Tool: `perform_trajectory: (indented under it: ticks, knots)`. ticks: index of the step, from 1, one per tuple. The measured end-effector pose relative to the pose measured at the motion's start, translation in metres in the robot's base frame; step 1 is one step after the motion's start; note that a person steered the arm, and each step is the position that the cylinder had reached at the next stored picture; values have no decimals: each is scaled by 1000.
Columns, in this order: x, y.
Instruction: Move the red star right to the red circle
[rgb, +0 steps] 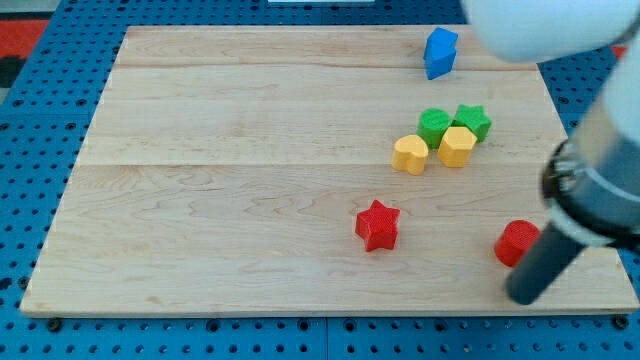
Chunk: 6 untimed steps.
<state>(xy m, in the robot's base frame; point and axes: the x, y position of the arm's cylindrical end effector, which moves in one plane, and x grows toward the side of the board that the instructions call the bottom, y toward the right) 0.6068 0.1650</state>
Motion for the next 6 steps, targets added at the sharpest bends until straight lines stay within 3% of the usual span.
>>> perform_trajectory:
  ticks: [1,2,5,6]
  knots:
    - [-6,-77]
    - [-48,-132]
    - [-126,-164]
    - [-121,-121]
